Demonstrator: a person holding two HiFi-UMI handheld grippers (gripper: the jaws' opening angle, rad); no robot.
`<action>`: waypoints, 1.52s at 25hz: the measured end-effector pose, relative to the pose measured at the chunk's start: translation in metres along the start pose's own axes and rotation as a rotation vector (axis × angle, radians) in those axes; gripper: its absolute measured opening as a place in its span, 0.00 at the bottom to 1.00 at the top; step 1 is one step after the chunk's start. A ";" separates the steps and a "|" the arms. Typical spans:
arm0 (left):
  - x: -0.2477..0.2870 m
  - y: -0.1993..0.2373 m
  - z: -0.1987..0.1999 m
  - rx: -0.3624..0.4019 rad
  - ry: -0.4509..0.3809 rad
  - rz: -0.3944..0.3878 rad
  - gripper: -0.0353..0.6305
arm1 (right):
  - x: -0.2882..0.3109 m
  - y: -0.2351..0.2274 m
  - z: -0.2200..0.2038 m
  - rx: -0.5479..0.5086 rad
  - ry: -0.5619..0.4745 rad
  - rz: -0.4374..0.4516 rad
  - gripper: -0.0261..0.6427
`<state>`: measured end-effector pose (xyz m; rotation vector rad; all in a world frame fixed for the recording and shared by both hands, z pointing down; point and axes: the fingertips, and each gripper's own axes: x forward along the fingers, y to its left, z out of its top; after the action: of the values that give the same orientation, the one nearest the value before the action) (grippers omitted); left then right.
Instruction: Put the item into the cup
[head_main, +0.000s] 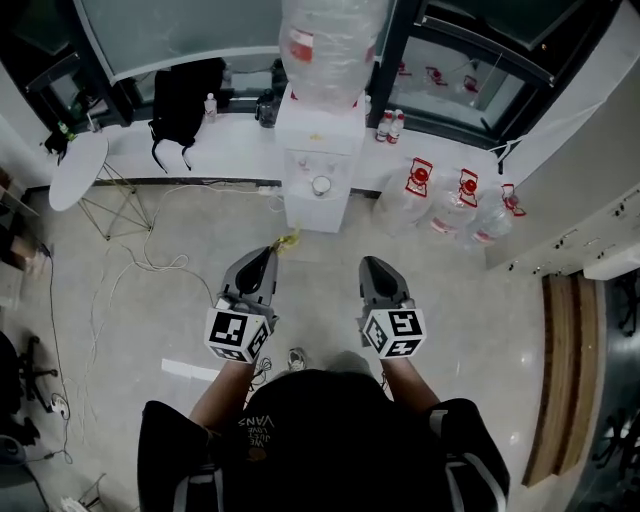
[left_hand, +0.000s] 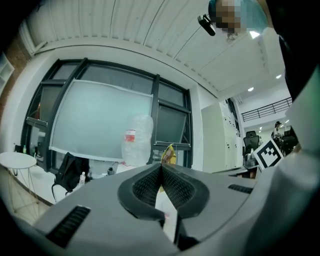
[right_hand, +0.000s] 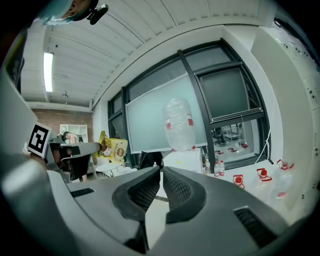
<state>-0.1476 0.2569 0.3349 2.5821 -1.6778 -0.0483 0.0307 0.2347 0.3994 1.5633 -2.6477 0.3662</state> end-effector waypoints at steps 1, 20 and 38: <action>0.002 0.008 -0.001 -0.004 0.008 -0.005 0.08 | 0.005 0.003 -0.002 0.005 0.002 -0.008 0.11; 0.146 0.088 -0.034 -0.025 0.073 0.012 0.08 | 0.150 -0.077 0.013 0.040 0.066 -0.003 0.11; 0.315 0.120 -0.091 -0.032 0.175 0.004 0.08 | 0.258 -0.169 0.005 0.051 0.199 0.025 0.11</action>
<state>-0.1232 -0.0767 0.4362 2.4783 -1.6068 0.1456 0.0510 -0.0660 0.4659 1.4251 -2.5276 0.5636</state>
